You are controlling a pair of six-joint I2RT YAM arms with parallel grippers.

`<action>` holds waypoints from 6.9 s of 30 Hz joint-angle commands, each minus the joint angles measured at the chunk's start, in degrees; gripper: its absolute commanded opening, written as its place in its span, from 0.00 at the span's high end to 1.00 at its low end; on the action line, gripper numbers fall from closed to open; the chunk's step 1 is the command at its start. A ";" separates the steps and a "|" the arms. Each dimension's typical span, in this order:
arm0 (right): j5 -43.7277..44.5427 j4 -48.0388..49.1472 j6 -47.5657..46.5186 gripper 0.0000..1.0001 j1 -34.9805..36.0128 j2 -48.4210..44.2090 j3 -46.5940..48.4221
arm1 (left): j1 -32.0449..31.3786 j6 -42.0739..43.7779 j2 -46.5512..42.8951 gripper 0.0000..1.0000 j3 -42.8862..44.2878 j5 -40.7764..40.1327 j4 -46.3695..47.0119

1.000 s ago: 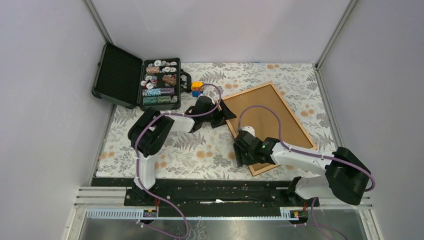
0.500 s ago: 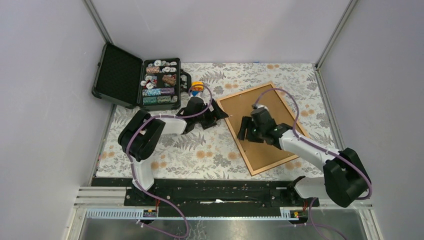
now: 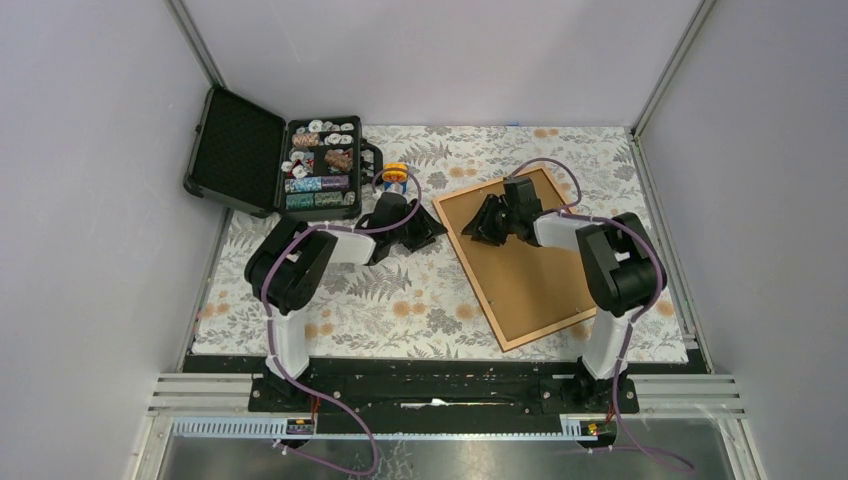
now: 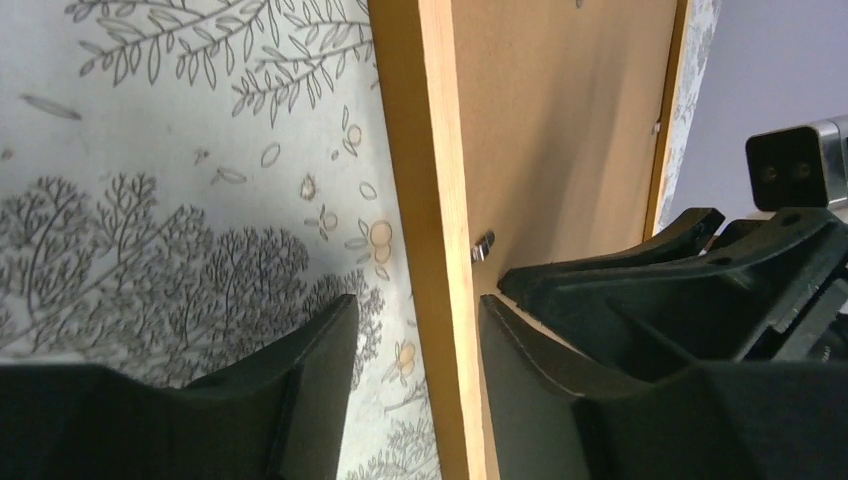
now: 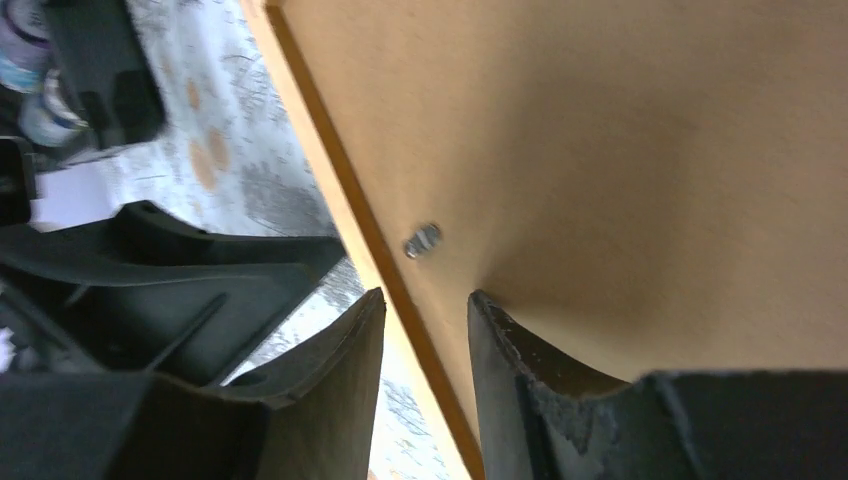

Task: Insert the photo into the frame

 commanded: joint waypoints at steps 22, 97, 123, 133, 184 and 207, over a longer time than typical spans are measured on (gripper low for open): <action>-15.81 11.34 4.53 0.61 0.20 13.02 4.95 | 0.66 -0.71 7.54 0.70 7.06 0.85 0.29; -26.67 -3.39 -8.98 0.71 -2.13 17.59 13.78 | 2.07 -5.21 6.47 0.67 2.85 -2.11 3.10; -12.46 -30.26 -22.99 0.44 -1.31 1.90 21.85 | 2.07 -4.13 7.35 0.63 3.89 0.22 3.48; 6.38 -39.53 -27.97 0.19 4.35 -16.73 6.50 | 1.19 -0.82 2.76 0.44 -2.32 1.22 13.45; 23.22 -25.95 -21.50 0.14 19.99 -14.91 4.24 | 0.57 -2.05 -23.26 0.17 -35.36 -8.96 34.09; 31.74 -37.40 -3.71 0.31 -16.21 -40.71 -20.36 | 0.58 2.25 -19.69 0.05 -32.00 1.98 37.40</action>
